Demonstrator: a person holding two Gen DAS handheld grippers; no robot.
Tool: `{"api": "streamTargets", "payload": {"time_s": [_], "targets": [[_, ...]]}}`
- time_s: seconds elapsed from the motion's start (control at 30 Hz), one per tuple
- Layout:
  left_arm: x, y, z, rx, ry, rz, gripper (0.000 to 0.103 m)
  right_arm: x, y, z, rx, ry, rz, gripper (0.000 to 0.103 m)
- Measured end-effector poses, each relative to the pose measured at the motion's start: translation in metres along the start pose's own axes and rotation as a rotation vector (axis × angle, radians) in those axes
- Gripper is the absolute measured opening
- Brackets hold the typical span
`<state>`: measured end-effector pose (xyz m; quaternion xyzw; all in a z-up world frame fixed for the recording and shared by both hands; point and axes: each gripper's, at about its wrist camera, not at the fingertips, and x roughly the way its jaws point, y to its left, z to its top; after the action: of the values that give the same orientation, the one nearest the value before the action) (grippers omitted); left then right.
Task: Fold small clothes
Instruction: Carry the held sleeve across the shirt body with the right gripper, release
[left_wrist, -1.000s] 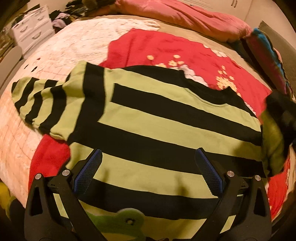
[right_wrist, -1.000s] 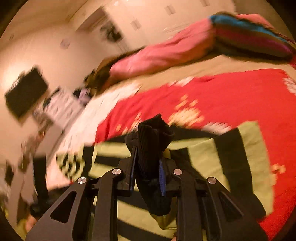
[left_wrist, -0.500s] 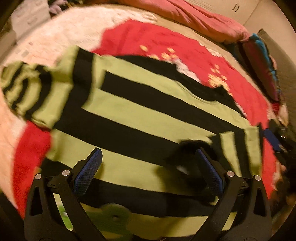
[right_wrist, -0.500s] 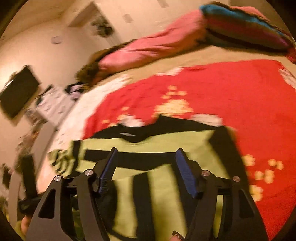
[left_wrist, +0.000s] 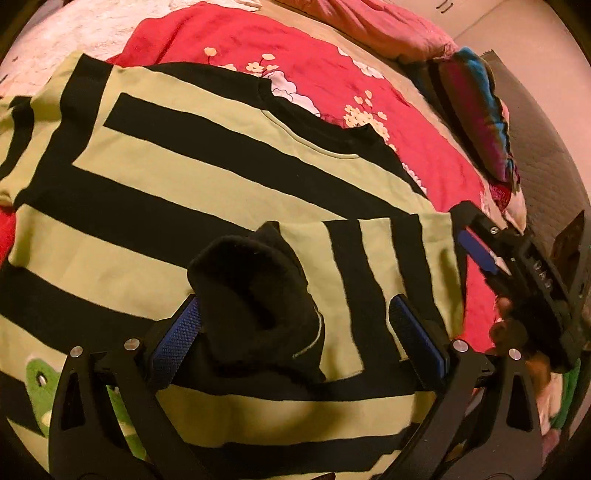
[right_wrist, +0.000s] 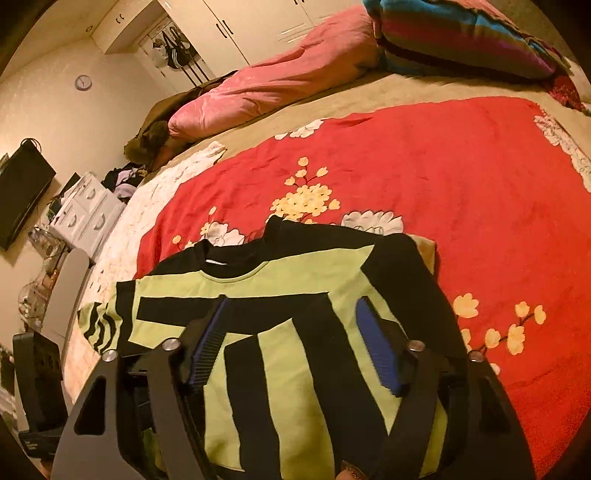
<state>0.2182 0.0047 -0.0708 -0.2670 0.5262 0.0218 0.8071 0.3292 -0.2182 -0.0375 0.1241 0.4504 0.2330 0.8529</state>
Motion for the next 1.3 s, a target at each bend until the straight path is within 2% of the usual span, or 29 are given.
{"api": "streamTargets", "payload": {"time_s": [0.1,0.2,0.27,0.33,0.37,0.4,0.47,0.53,0.63,0.7,0.77,0.9,1.03,1.1,1.2,1.3], "targets": [[0.007,0.006,0.003,-0.01,-0.011,0.04,0.094,-0.002,0.003,0.0,-0.032,-0.013,-0.036,0.069],[0.01,0.015,0.004,-0.062,-0.03,-0.031,0.092,-0.002,0.006,0.0,-0.058,-0.014,-0.056,0.069],[0.01,0.015,0.005,-0.061,-0.047,-0.049,0.065,-0.001,0.008,-0.001,-0.069,-0.01,-0.062,0.069],[0.009,0.015,0.008,-0.034,-0.064,-0.037,0.016,0.001,0.007,-0.001,-0.065,-0.004,-0.06,0.069],[0.007,0.017,0.01,-0.033,-0.068,-0.059,0.007,0.001,0.006,-0.001,-0.062,-0.003,-0.06,0.069],[0.003,0.019,0.012,-0.032,-0.073,-0.07,0.004,0.001,0.005,-0.001,-0.058,-0.002,-0.061,0.069],[-0.008,0.021,0.018,-0.015,-0.1,-0.079,0.003,0.0,0.002,0.0,-0.048,-0.007,-0.062,0.069],[-0.03,0.022,0.028,0.018,-0.17,-0.081,0.003,-0.003,-0.001,0.002,-0.039,-0.018,-0.071,0.069],[-0.064,0.025,0.046,0.082,-0.301,-0.009,0.003,-0.008,-0.004,0.004,-0.036,-0.045,-0.099,0.069],[-0.076,0.03,0.057,0.103,-0.342,0.025,0.003,-0.007,-0.005,0.004,-0.044,-0.042,-0.105,0.069],[-0.078,0.039,0.067,0.104,-0.346,0.035,0.003,-0.003,-0.004,0.003,-0.046,-0.025,-0.101,0.069],[-0.048,0.059,0.079,0.085,-0.26,0.071,0.007,0.011,0.008,-0.005,-0.109,0.028,-0.108,0.069],[-0.027,0.083,0.078,0.018,-0.206,0.11,0.018,0.032,0.023,-0.018,-0.208,0.106,-0.126,0.069],[-0.031,0.093,0.075,-0.001,-0.222,0.149,0.022,0.043,0.024,-0.024,-0.235,0.155,-0.142,0.069],[-0.054,0.1,0.073,0.01,-0.288,0.22,0.03,0.054,0.02,-0.03,-0.229,0.215,-0.173,0.069],[-0.073,0.091,0.068,0.045,-0.335,0.238,0.03,0.052,0.015,-0.03,-0.212,0.211,-0.187,0.069]]}}
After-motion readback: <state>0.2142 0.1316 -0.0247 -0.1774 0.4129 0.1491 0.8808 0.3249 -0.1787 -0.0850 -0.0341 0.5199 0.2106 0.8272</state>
